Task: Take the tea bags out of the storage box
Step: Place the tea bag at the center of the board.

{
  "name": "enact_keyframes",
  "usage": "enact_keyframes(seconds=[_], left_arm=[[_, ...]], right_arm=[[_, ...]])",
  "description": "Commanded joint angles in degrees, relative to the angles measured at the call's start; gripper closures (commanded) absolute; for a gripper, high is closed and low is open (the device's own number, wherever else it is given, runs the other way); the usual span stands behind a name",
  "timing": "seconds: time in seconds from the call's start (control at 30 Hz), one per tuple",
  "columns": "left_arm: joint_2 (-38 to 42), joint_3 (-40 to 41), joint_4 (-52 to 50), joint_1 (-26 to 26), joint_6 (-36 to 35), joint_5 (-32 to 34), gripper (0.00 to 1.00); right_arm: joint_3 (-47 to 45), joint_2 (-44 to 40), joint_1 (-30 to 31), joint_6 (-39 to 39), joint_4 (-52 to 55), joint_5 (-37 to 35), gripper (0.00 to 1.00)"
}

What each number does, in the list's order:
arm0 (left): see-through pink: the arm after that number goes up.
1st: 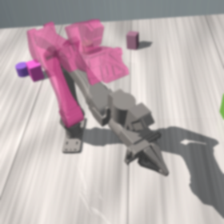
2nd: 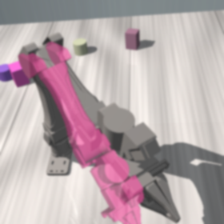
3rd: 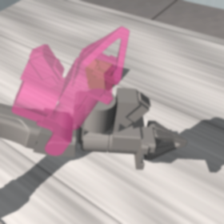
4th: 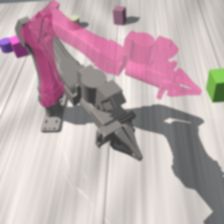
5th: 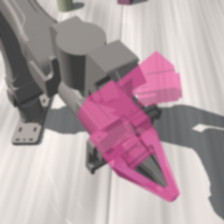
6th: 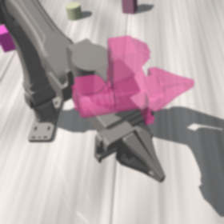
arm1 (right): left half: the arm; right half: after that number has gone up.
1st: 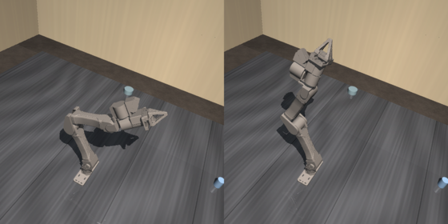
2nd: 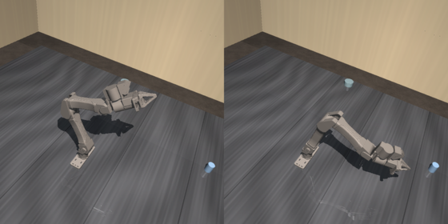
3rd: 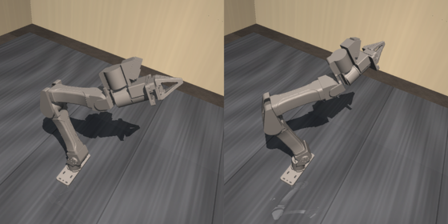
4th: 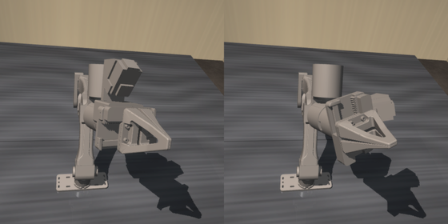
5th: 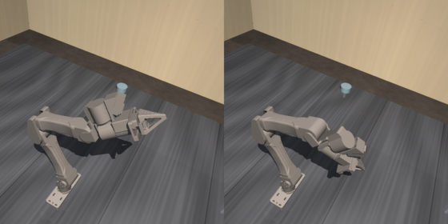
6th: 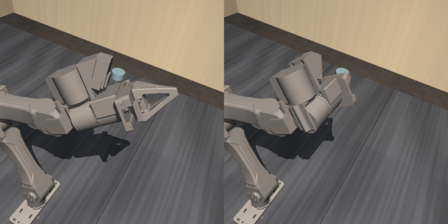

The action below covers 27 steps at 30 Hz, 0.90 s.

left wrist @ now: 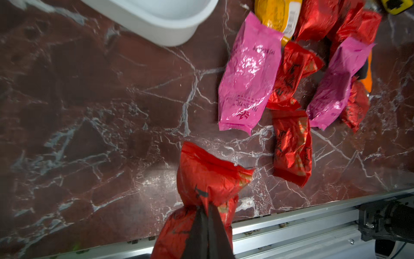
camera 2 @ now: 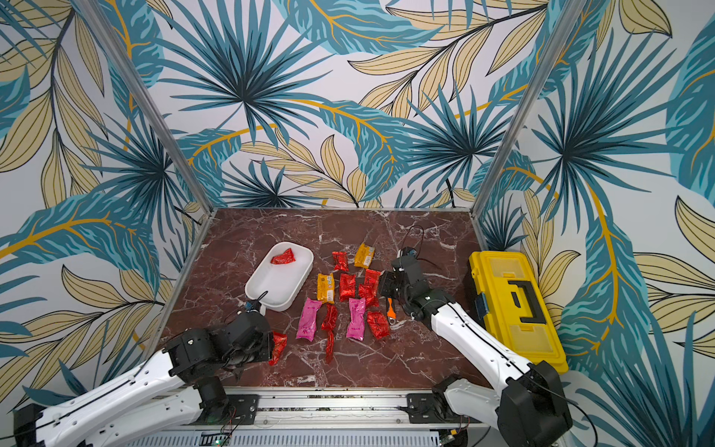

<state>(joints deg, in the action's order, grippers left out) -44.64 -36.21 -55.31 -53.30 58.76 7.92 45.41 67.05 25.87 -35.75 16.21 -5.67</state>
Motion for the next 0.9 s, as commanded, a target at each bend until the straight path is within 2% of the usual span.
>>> enact_keyframes(seconds=[0.0,0.3,0.43,0.47,0.6,0.7,0.77,0.8,0.87], left_arm=[[-2.23,4.46,7.35,-0.79,4.50,0.24,1.00],[-16.61,5.79,20.37,-0.74,3.90,2.04,0.99],[-18.74,4.28,18.67,-0.82,4.12,3.38,0.56],[-18.12,3.90,17.51,-0.79,4.19,4.14,0.51],[-13.29,0.59,10.54,-0.81,3.93,8.21,0.43],[-10.03,-3.44,6.69,-0.74,0.06,11.89,0.43],[-8.67,-6.03,6.59,-0.15,-5.22,15.12,0.40],[-8.39,-7.10,7.37,0.89,-8.51,15.66,0.40],[-8.56,-9.46,10.84,6.20,-17.16,13.08,0.39]], right_arm=[[-1.70,-0.96,-0.12,-0.85,-0.04,0.40,0.52],[-2.50,-2.40,-0.14,-1.17,0.80,0.24,0.52],[-2.73,-3.45,-0.14,-1.01,1.21,-0.26,0.52],[-2.74,-3.69,-0.12,-0.89,1.41,-0.37,0.52],[-2.62,-4.20,-0.14,-0.82,1.72,-0.23,0.52],[-2.78,-4.14,-0.12,-1.36,0.36,1.62,0.52],[-2.91,-3.54,-0.12,-2.75,-1.35,4.15,0.52],[-2.81,-3.01,-0.03,-3.20,-1.98,5.21,0.52],[-2.24,-1.57,0.28,-3.90,-2.66,6.85,0.52]])
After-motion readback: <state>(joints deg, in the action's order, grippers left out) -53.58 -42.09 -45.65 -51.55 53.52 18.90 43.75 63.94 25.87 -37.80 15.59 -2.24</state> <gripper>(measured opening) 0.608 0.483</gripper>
